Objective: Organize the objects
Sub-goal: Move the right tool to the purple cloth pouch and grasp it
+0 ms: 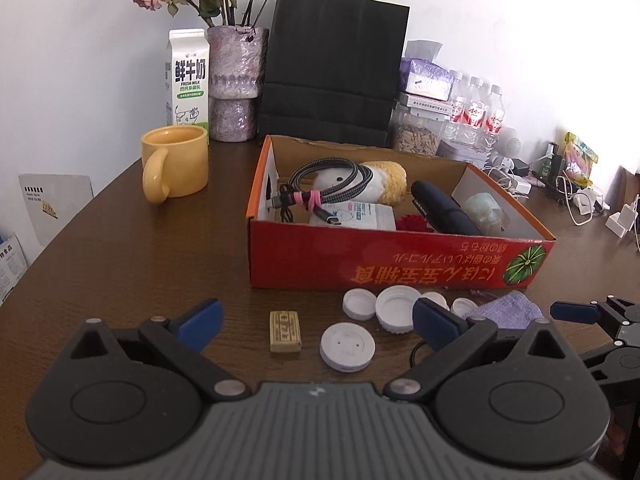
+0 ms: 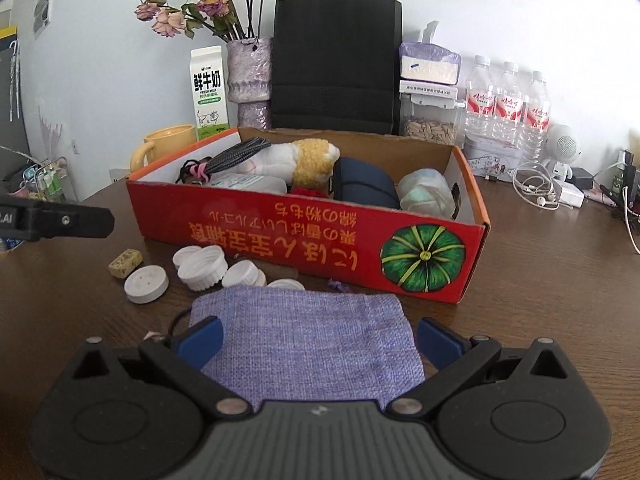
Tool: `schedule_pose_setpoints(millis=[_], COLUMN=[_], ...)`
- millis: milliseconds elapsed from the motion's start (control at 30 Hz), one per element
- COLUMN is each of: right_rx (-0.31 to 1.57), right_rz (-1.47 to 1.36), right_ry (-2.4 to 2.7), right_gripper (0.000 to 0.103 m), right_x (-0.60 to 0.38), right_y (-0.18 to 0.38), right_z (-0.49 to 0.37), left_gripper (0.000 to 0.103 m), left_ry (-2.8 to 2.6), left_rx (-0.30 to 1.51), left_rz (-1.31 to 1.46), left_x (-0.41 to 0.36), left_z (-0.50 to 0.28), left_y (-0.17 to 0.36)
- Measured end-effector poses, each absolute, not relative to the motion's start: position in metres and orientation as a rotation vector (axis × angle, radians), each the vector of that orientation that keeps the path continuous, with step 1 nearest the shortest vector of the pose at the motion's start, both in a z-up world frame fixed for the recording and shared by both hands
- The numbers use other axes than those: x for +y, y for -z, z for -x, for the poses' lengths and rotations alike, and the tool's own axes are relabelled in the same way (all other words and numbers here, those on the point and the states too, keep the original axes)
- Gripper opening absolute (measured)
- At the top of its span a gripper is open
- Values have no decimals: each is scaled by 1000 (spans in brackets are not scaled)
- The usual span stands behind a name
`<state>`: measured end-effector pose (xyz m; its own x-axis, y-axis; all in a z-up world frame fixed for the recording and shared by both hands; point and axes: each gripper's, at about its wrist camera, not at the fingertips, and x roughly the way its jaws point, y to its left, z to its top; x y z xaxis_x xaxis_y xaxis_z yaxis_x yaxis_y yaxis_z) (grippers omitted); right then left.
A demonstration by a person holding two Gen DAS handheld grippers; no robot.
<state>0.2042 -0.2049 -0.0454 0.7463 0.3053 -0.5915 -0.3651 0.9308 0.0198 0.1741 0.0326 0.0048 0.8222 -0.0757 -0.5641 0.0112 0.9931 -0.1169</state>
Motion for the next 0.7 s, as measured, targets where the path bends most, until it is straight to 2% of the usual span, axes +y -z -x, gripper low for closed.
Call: schedule_pose_setpoints(millis=[233,400,700], right_rx=[661,653,585], right_rz=[79,74,57], right_ry=[-378,-393,-418], right_gripper=[103,96,55], right_x=[-206,-206,-209], right_y=[56,58,52], right_z=[-210,-208,-198], left_gripper=[103,103,103], left_ry=[33,20,4], left_rx=[625,627,634], left_rz=[134,141,135], left_x=[37,39,37], left_z=[-165,-162,-160], left_y=[2,1,2])
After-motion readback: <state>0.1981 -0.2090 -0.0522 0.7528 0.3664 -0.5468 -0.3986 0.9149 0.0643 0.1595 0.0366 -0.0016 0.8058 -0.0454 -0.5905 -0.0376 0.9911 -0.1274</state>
